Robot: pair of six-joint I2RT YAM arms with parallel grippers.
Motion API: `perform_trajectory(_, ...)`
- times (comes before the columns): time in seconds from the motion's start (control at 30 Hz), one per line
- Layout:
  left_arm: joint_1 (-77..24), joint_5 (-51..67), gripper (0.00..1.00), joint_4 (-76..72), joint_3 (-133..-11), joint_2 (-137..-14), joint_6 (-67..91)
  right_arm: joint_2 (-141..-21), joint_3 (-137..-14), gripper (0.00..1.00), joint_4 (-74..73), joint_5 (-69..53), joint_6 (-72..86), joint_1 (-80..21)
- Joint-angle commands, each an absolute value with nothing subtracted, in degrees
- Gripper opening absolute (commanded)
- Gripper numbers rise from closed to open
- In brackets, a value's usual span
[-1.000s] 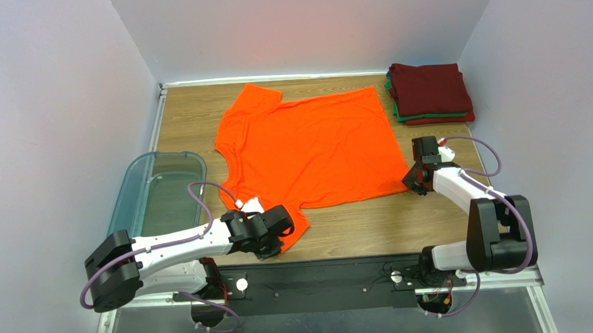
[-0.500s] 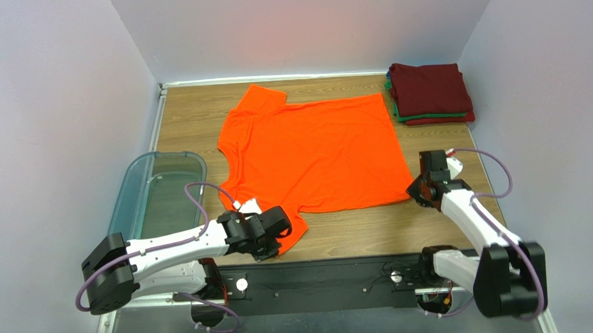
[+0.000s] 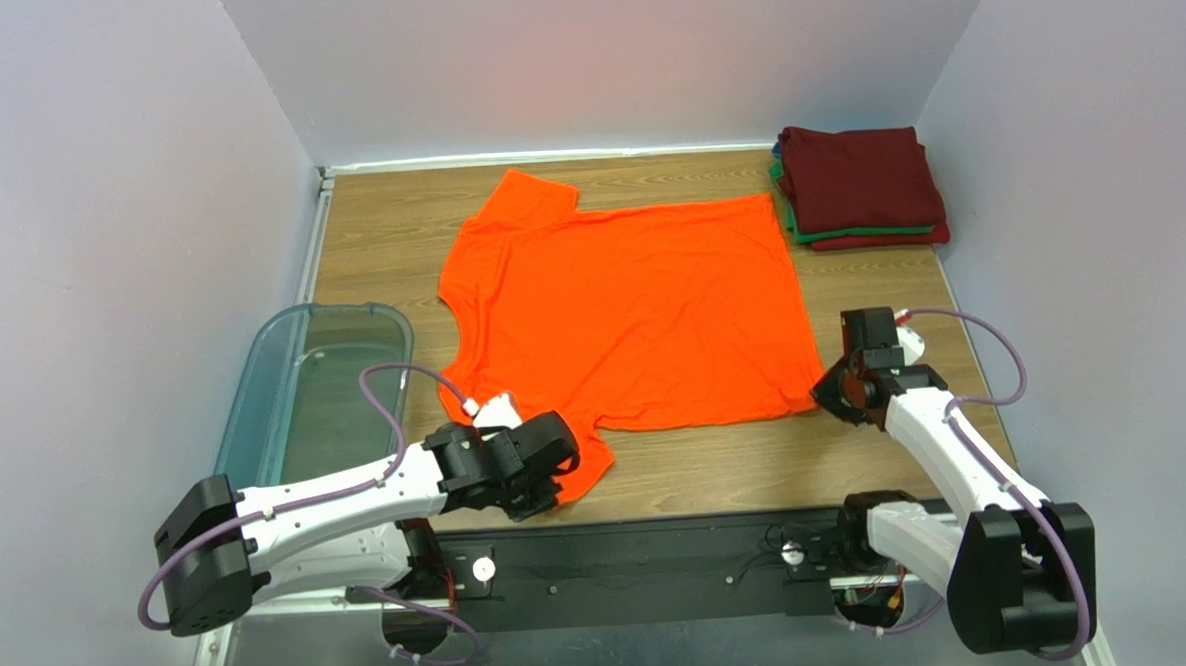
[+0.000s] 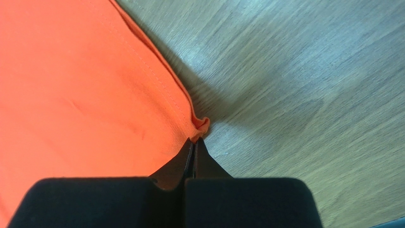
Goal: Fold and stack the t-shirts
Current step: Fold the tshirt
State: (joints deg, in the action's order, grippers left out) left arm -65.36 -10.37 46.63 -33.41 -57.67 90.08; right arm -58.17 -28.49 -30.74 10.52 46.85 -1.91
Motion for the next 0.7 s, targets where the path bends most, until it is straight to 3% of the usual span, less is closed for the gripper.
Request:
perform_trajectory(0.0,-64.1,-16.4,0.0,43.1,-36.2,-56.5,89.1,-59.1,-31.8,0.01,-32.4,8.1,43.3,-1.6)
perform_trajectory(0.67,-42.9,-23.3,0.0,31.2,-50.0,-63.7,60.8,-70.6,-45.2,0.01,-29.7,2.3,35.0,-1.6)
